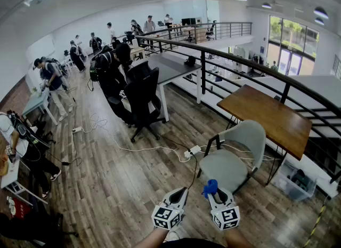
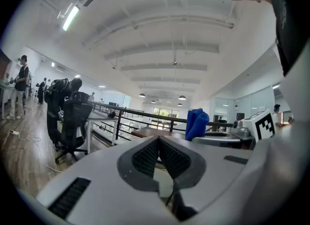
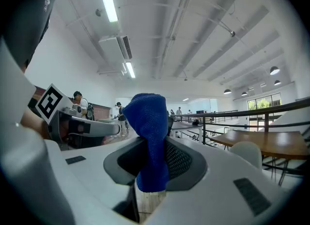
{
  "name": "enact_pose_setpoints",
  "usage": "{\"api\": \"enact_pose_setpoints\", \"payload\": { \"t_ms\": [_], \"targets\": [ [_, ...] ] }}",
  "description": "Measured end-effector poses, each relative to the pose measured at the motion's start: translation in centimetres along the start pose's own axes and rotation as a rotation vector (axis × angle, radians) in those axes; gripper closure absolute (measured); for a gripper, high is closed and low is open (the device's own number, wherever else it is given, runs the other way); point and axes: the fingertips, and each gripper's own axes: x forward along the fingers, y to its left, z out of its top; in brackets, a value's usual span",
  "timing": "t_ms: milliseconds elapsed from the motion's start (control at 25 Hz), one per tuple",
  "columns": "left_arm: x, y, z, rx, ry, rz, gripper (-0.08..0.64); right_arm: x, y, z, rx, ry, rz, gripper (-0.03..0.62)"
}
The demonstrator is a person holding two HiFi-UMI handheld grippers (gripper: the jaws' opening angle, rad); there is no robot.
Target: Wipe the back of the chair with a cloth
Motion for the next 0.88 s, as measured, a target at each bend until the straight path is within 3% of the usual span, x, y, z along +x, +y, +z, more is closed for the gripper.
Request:
{"api": "enact_pose_setpoints", "payload": {
  "t_ms": [320,600,880],
  "targets": [
    [-0.9,1.0,0.8,0.053,-0.005,-0.005,0.552,1.2,2.2,0.9,-0.025,-0.014,0.029,0.491],
    [-2.8,3.2,0.1,0.019,-0.011,0.025,0.552,2.0,3.6,1.0,-0.035,-0.024,0.014,0.491],
    [-4.3,6.8,0.3,0.007,-0.012,0.048,0.552,4.0,5.3,1.6,0.024,-0.073,0.023,0.491]
  ]
}}
